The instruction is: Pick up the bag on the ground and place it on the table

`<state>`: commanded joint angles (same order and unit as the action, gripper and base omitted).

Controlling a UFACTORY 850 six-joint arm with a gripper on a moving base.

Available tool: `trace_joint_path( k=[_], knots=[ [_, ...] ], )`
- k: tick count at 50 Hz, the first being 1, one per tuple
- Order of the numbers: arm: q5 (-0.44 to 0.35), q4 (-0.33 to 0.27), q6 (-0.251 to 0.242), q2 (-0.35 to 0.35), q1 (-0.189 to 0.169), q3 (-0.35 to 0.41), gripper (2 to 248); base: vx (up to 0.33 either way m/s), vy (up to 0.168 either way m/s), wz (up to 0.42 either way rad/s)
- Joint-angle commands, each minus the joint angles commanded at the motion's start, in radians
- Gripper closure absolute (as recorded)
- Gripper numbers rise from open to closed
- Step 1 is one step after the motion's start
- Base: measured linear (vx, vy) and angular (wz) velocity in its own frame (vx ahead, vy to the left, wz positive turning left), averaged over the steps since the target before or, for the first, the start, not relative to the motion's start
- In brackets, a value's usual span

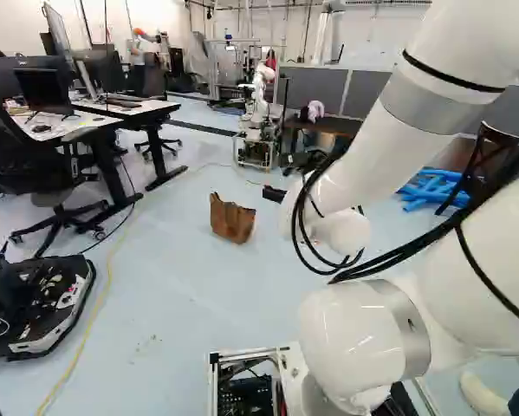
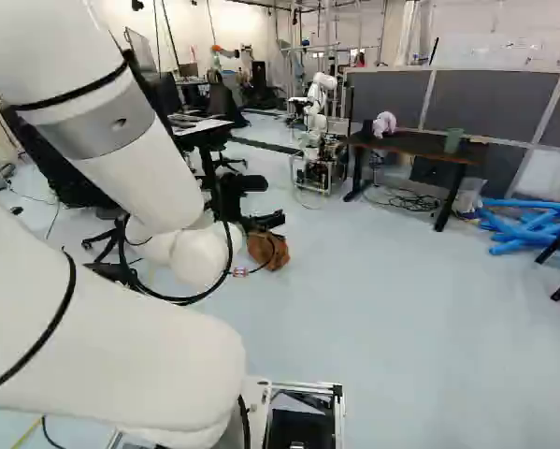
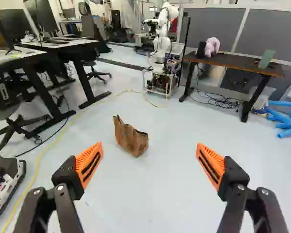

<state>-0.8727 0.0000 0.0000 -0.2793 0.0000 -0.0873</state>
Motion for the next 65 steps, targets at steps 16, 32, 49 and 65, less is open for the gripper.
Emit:
trace_joint_path(
  k=[16, 32, 49, 65],
  knots=[
    [0.000, 0.000, 0.000, 0.000, 0.000, 0.000, 3, 0.000, 0.000, 0.000],
    [0.000, 0.000, 0.000, 0.000, 0.000, 0.000, 3, 0.002, -0.002, -0.009],
    [0.000, 0.000, 0.000, 0.000, 0.000, 0.000, 3, 0.033, -0.002, -0.003],
    [0.000, 0.000, 0.000, 0.000, 0.000, 0.000, 3, 0.112, -0.001, -0.009]
  ],
)
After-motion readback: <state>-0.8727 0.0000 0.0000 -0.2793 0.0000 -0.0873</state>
